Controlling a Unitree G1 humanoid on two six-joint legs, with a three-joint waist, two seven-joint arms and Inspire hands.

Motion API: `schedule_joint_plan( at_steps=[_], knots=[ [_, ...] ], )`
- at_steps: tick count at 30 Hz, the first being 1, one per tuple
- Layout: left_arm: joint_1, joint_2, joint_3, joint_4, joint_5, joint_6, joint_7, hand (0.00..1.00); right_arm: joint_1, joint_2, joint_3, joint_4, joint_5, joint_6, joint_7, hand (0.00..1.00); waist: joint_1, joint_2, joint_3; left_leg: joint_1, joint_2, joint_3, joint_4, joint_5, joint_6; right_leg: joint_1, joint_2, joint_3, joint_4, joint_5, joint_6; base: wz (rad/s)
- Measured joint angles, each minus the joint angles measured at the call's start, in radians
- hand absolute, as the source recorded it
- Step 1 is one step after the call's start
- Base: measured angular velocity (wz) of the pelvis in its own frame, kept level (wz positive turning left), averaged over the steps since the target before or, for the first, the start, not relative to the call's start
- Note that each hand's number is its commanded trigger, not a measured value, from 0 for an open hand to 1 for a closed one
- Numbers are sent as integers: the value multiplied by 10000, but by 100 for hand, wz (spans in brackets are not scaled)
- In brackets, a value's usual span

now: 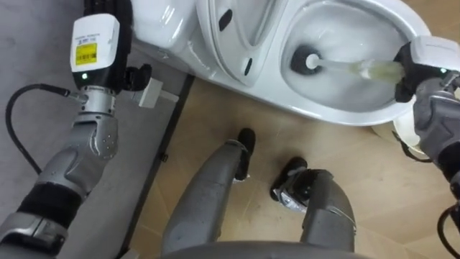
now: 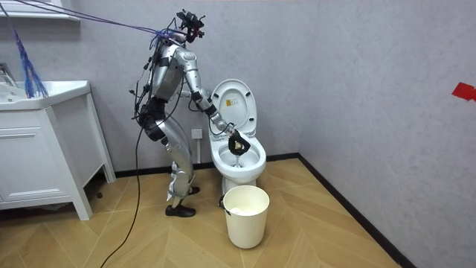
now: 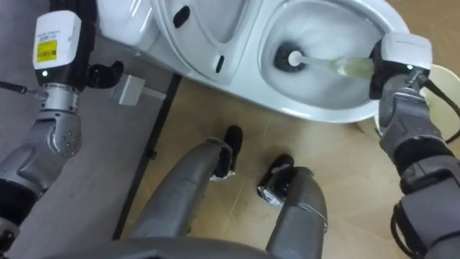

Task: Brush toilet

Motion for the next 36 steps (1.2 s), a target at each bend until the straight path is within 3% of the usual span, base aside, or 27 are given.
schedule_joint_plan(
  at_steps=[4,7,10,14,17,20,22,23,25,27,36],
  knots=[
    [331,-51,-20,30,-93,23,237,0,808,251,21,-1722,-1384,701,377,100,82,114,-70,254,224,-55,-171,-77,-113,393,377,-28,-597,152,-20,-10],
    [469,-78,-16,7,-392,16,277,0,1290,508,20,-2622,-2355,1056,734,100,58,121,-100,522,238,-65,-372,-107,-167,684,509,-54,-921,195,-37,-3],
    [706,-119,-26,-10,-783,0,463,0,1439,512,20,-3132,-2605,1233,1193,100,9,138,-174,645,286,-45,-511,-98,-187,815,615,-37,-1177,275,-38,-1],
    [884,-94,-24,-215,-1075,8,589,0,1391,396,11,-3107,-2473,1242,1201,100,-34,149,-201,604,375,59,-406,-95,-187,804,601,-35,-1070,284,-35,0],
    [798,-97,-53,-189,-1189,10,638,0,1162,360,-100,-2350,-1381,1136,822,100,-123,120,-191,604,387,187,-387,-91,-180,789,569,-44,-975,281,-33,3],
    [746,-74,-51,-162,-1141,38,719,0,804,350,-452,-1460,197,645,515,100,-281,-67,-166,579,352,277,-385,-59,-128,663,445,7,-757,245,-38,1],
    [805,40,2,-235,-941,149,883,0,704,345,-922,-1163,875,200,422,100,-585,-456,-123,524,185,493,-400,17,-32,363,112,157,-327,23,-28,9],
    [810,48,40,-286,-867,221,898,0,690,344,-1030,-1165,973,91,378,100,-641,-516,-111,501,168,538,-362,25,-17,316,60,181,-233,-15,-17,0],
    [912,50,366,-384,-297,392,900,0,648,453,-1466,-1265,1028,-180,175,100,-832,-827,-94,516,186,624,-286,39,10,209,41,381,-80,-12,-5,-12],
    [951,50,481,-383,-171,496,897,0,677,455,-1752,-1701,1030,-295,35,100,-927,-938,-98,524,207,709,-234,40,39,167,22,450,8,-3,3,-13],
    [1067,-22,554,-583,21,947,849,0,890,483,-1936,-2480,672,-347,-540,100,-1076,-920,-121,526,251,815,-230,68,144,108,60,583,62,176,40,-5]
  ],
)
